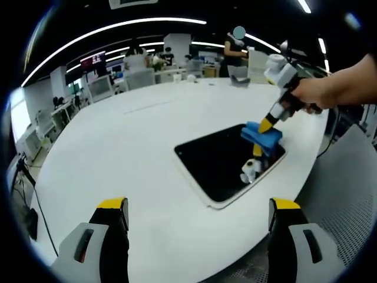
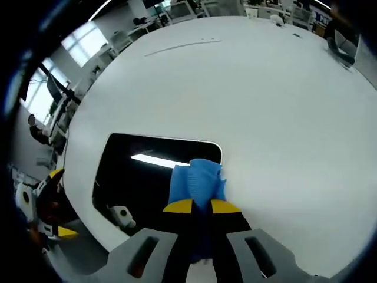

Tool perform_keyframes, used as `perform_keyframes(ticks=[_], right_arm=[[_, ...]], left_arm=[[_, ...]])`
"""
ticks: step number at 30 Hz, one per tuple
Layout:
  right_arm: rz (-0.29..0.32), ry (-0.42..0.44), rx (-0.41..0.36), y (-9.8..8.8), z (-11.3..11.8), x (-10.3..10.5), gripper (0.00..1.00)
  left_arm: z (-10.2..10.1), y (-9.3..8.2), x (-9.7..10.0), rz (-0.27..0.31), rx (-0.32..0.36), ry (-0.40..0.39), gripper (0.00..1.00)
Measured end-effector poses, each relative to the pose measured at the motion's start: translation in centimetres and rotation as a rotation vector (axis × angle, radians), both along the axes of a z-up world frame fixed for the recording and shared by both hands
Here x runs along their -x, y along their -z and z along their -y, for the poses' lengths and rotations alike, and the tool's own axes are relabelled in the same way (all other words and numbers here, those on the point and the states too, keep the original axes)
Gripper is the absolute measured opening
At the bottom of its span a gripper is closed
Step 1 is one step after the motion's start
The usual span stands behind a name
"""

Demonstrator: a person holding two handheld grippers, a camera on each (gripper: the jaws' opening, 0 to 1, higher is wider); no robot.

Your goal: Wipe the mirror surface with the cleaning cloth until all visible marks leave the cleaned area.

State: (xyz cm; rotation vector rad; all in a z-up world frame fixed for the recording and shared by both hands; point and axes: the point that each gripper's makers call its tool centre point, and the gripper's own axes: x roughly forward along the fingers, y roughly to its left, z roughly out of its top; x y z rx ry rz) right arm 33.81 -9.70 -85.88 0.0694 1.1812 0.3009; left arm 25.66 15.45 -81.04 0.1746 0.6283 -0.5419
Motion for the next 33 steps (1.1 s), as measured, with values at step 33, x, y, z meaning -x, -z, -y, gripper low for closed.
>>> perform_keyframes(ticks=[33], right_arm=[[0.005,-0.015,0.031,-0.1,0.0,1.3,0.04]], left_arm=[[-0.1,-0.1,0.0,0.0,0.005,-0.007,0.99]])
